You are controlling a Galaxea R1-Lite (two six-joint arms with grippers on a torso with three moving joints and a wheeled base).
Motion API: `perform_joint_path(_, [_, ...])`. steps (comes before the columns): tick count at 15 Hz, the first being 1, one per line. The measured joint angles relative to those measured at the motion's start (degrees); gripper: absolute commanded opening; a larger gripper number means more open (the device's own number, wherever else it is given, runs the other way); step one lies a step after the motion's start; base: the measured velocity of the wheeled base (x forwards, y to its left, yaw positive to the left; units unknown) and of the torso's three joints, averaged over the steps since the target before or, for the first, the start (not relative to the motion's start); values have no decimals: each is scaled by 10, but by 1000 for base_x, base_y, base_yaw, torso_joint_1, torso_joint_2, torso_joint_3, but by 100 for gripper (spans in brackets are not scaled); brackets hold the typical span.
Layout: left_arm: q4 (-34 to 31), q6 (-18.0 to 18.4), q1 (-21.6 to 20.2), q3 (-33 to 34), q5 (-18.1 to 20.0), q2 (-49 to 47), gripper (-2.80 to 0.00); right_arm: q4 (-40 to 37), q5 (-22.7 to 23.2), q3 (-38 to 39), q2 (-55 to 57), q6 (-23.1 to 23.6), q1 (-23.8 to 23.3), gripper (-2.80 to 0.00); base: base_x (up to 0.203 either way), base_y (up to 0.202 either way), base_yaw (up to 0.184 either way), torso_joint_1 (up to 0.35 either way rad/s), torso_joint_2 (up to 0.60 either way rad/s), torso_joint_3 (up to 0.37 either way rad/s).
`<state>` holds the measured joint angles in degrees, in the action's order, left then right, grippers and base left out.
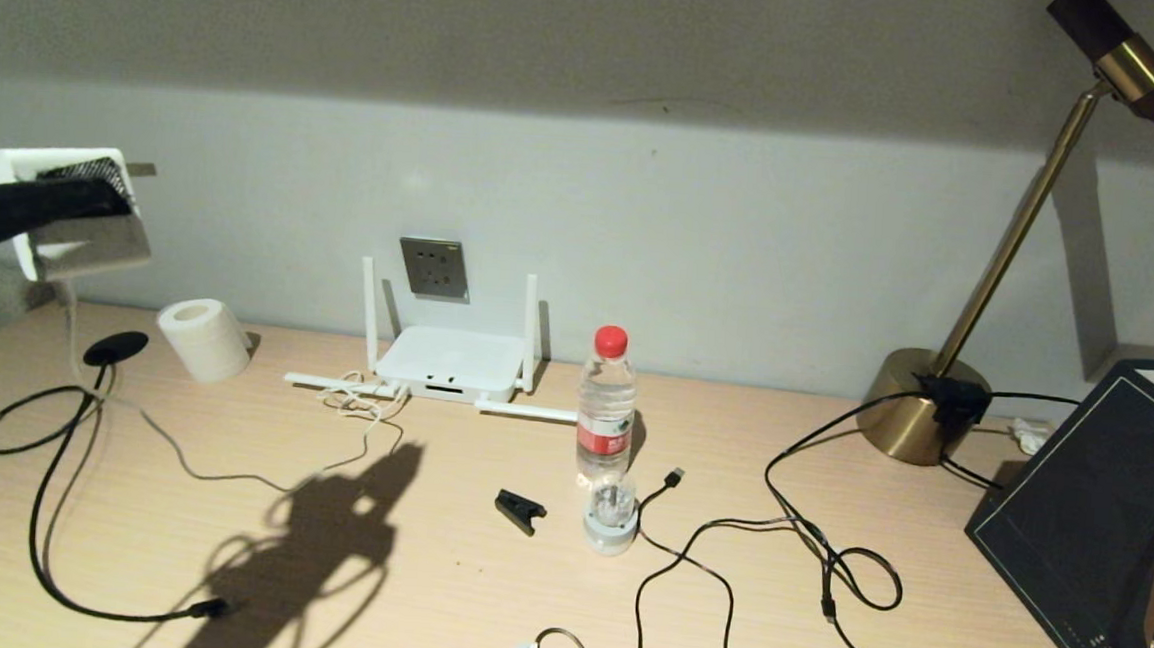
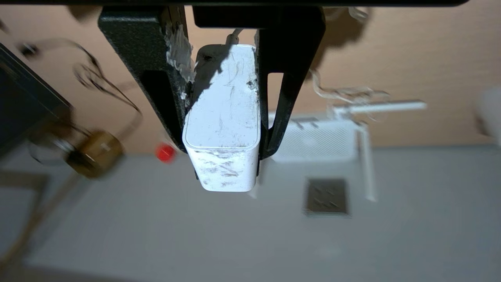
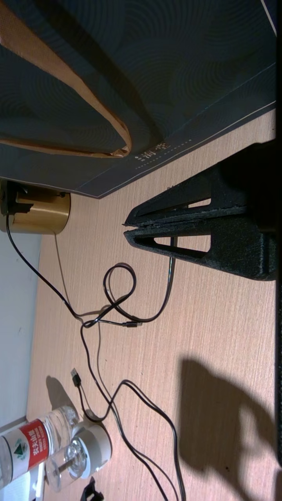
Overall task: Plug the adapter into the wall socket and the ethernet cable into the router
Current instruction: Align plug and socket
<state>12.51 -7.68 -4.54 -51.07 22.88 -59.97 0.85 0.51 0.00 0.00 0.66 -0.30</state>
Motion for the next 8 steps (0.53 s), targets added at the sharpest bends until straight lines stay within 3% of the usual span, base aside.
perform_joint_path(2, [100,0,13,56,-54,-7,-280,0,0,0,0,0,0,-280,0,0,0,0,0,0])
perform_joint_path(4, [173,10,29,110,-84,-14,-280,0,0,0,0,0,0,-280,0,0,0,0,0,0])
perform_joint_path(6, [202,33,52,145,-115,-22,-280,0,0,0,0,0,0,-280,0,0,0,0,0,0])
perform_joint_path(8, [207,37,65,179,-121,-32,-280,0,0,0,0,0,0,-280,0,0,0,0,0,0])
